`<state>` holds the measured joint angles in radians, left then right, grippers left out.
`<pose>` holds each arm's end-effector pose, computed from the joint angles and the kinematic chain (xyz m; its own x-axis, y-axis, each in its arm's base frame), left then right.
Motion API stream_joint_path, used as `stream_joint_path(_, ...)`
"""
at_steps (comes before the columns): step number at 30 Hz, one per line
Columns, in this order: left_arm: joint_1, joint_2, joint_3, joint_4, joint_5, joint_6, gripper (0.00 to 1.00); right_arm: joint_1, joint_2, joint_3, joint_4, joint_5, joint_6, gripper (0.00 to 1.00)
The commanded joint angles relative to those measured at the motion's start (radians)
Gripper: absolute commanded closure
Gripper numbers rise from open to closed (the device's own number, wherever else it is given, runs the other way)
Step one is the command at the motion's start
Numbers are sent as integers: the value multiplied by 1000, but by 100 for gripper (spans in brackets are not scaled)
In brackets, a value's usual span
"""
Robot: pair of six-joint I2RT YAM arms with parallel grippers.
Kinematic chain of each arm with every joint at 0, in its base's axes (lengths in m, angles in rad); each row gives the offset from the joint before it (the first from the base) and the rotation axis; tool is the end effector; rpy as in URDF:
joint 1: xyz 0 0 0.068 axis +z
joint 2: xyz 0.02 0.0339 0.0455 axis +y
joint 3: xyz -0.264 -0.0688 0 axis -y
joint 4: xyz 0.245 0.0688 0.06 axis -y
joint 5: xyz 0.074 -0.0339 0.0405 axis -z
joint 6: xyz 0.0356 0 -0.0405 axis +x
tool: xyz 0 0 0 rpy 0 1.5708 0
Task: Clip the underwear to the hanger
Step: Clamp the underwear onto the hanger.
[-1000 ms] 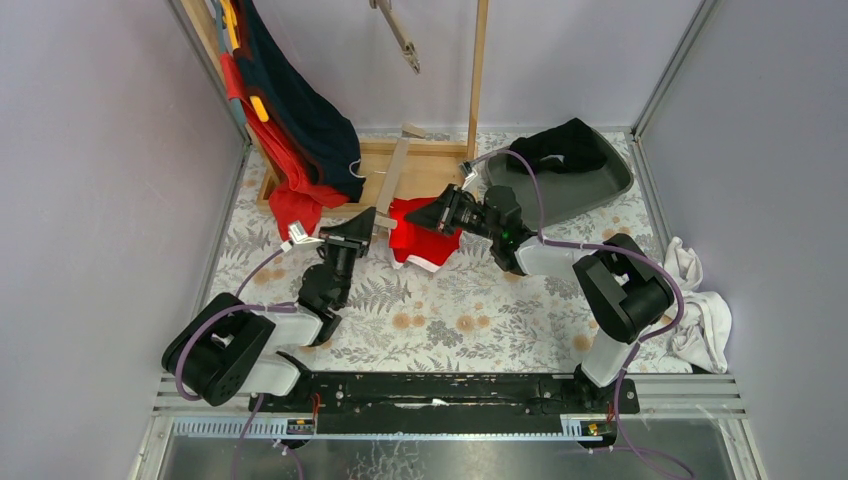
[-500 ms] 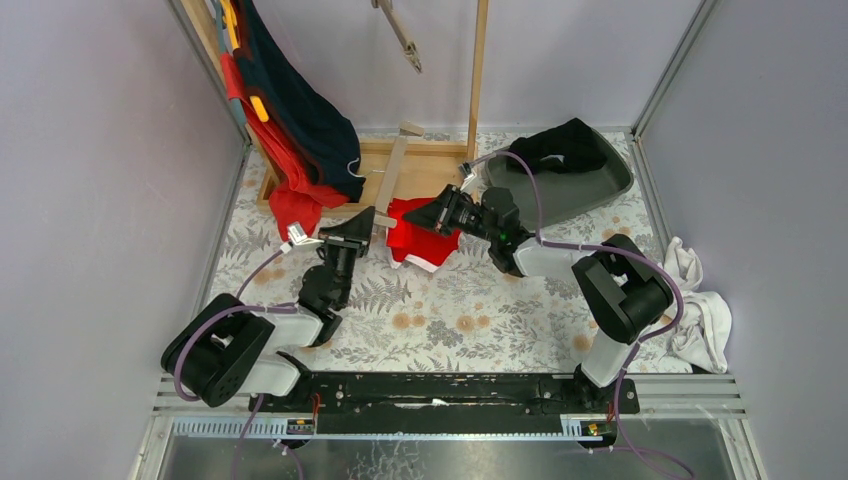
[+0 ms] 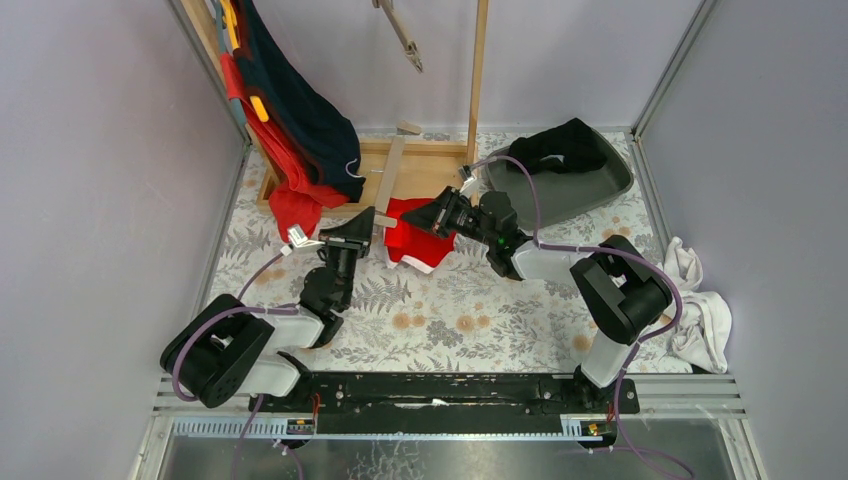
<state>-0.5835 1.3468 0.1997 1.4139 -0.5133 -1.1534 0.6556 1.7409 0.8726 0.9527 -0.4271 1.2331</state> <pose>0.1916 -0.1056 0.1999 0.0118 -0.9620 -0.2727 0.2354 0.2677 -0.9343 0.2881 0.2402 0.2344 -0.8101 0.4603 -0.3631 -0.3553 0.1072 0.9286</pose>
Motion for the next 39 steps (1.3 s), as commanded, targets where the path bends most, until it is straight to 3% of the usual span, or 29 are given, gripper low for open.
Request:
stream_joint_path(1, -13, -21, 8, 91, -41, 30, 100, 14, -3, -1, 92, 26, 25, 100)
stream_joint_path(34, -73, -12, 4, 92, -152, 54, 100, 30, 13, -37, 175, 82, 93, 100)
stream_joint_path(39, -78, -8, 5, 99, -154, 66, 84, 32, 19, -34, 179, 82, 98, 100)
